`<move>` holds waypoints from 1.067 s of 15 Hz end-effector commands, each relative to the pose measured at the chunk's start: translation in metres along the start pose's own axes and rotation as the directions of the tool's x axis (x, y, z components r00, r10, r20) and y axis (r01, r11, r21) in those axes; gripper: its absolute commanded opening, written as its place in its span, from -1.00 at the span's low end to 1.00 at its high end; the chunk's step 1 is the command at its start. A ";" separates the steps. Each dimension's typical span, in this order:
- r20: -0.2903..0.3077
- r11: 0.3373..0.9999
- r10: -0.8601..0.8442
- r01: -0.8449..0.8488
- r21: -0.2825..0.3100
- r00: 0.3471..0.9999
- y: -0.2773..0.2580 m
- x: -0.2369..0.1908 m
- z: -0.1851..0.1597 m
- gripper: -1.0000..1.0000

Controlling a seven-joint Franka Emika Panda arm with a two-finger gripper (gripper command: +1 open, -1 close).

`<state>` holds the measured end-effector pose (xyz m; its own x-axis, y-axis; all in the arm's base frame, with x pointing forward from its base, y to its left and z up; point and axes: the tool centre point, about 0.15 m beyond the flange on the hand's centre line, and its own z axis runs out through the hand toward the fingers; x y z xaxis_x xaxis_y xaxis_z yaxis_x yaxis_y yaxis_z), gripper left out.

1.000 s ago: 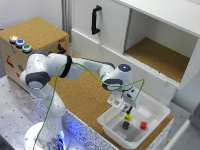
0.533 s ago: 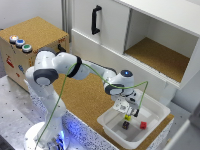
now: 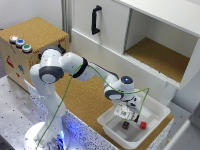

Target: Go towards the yellow block and grasp it

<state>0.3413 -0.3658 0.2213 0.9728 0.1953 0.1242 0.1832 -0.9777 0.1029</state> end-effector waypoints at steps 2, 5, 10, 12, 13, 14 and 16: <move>0.027 0.995 0.008 -0.011 0.097 1.000 0.027 0.008 0.035 -1.00; 0.066 0.996 0.053 -0.058 0.072 0.996 0.024 0.005 0.031 -1.00; -0.056 0.979 0.203 -0.202 0.021 0.978 0.003 0.014 -0.065 -1.00; -0.149 0.971 0.236 -0.237 0.010 0.960 -0.019 0.023 -0.114 -1.00; -0.197 0.966 0.255 -0.257 0.018 0.947 -0.033 0.027 -0.138 -1.00; -0.249 0.968 0.245 -0.250 0.013 0.937 -0.052 0.033 -0.165 -1.00; -0.282 0.975 0.220 -0.221 0.028 0.934 -0.086 0.044 -0.193 -1.00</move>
<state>0.3766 -0.3510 0.3004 0.9661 0.0002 0.2583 -0.0034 -0.9999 0.0135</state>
